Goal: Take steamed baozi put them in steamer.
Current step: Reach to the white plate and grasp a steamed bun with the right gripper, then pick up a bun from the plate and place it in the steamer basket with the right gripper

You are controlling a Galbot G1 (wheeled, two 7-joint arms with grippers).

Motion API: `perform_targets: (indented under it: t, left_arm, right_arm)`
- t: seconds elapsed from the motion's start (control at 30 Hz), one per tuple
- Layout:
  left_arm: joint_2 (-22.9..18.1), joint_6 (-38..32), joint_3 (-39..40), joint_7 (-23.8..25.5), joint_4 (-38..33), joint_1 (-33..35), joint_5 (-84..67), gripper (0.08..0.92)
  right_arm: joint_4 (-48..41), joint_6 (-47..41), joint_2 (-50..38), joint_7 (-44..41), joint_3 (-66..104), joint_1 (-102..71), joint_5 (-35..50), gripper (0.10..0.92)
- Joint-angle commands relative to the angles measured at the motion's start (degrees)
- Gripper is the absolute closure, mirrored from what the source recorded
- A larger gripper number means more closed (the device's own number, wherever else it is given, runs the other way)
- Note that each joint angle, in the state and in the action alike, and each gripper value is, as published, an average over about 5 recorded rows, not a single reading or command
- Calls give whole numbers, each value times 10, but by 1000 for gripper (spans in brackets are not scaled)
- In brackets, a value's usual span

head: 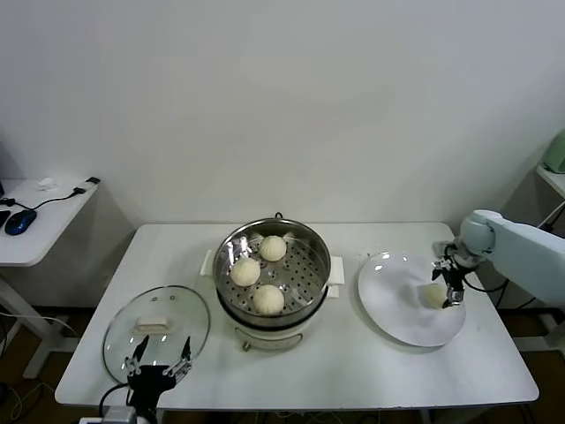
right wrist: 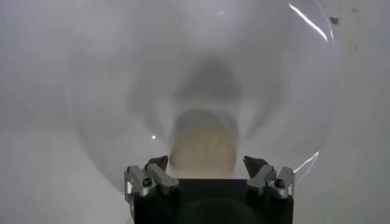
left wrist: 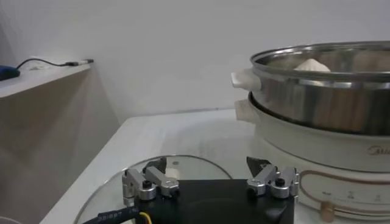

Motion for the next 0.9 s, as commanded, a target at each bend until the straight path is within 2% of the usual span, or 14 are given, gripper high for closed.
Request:
perform_targets:
  t: [0.03, 0.23, 0.33, 0.47, 0.6, 0.73, 0.9]
  left_arm:
    - [-1, 1, 1, 0, -2, 0, 0, 177]
    - [-2, 1, 3, 0, -4, 1, 0, 177]
    - [-1, 1, 4, 0, -5, 1, 0, 177]
    - [0, 2, 5, 0, -7, 1, 0, 177]
    - [2, 4, 7, 0, -11, -2, 0, 177]
    - [4, 5, 11, 1, -12, -6, -2, 177]
    - [6, 6, 18, 1, -11, -11, -4, 177]
  right_arm:
    - [-13, -10, 5, 5, 32, -28, -16, 231]
    - [33, -19, -17, 0, -10, 22, 3, 361]
    - [80, -32, -30, 1, -68, 94, 47, 378]
    - [170, -53, -27, 5, -213, 259, 165, 380]
    - [253, -75, 11, 7, -330, 420, 292, 377]
    - [313, -102, 68, 12, -354, 525, 414, 375]
    - [355, -139, 153, 40, -331, 559, 506, 373]
